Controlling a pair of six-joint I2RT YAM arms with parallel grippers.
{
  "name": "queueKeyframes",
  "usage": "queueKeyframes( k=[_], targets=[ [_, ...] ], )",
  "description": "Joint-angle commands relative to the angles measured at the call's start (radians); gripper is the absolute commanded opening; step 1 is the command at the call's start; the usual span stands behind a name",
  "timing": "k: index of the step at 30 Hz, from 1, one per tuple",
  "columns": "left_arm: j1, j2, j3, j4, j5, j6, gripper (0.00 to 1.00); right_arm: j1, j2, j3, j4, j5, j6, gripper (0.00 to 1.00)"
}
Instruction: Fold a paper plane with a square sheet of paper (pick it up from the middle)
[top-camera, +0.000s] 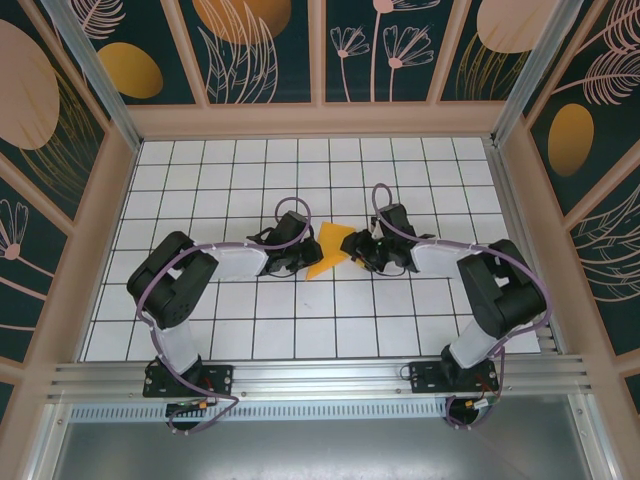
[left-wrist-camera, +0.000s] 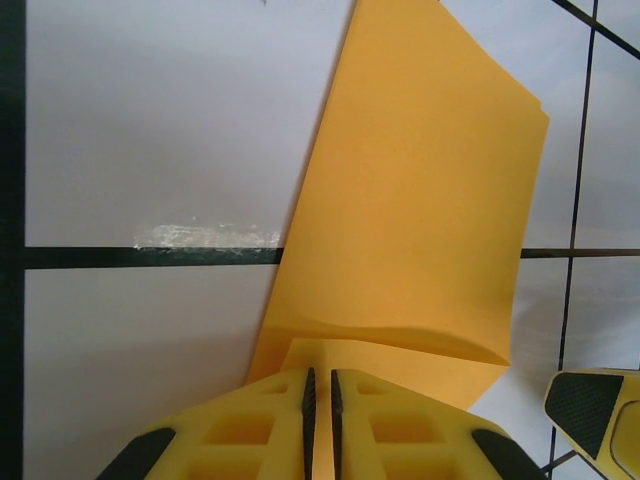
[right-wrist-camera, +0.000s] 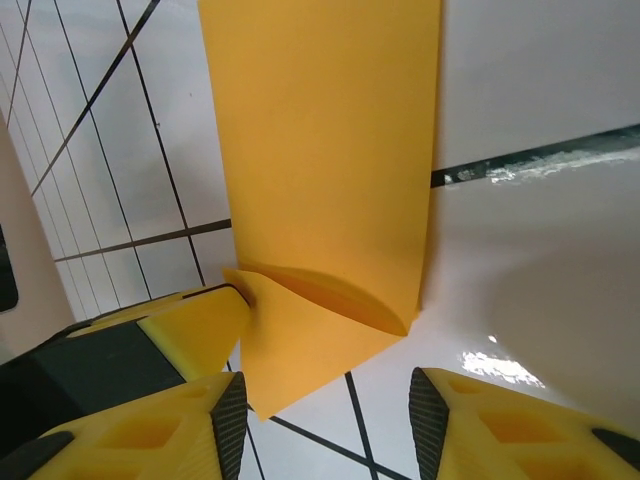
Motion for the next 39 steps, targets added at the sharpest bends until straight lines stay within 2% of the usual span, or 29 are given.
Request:
queueKeyframes(
  k=[1,22,30,39],
  targets=[
    [0.010,0.017,0.015,-0.016,-0.012,0.018,0.16,0.010,0.031,0.038,0.014,-0.020,0.004,0.48],
    [0.017,0.020,0.011,-0.015,-0.001,0.013,0.16,0.022,0.108,0.093,-0.019,-0.023,-0.017,0.49],
    [0.018,0.019,0.005,-0.018,-0.008,0.009,0.16,0.019,0.077,0.090,-0.092,0.078,-0.005,0.52],
    [0.018,0.018,0.005,-0.017,-0.005,0.007,0.16,0.022,0.104,0.087,-0.016,-0.015,0.003,0.47]
  ],
)
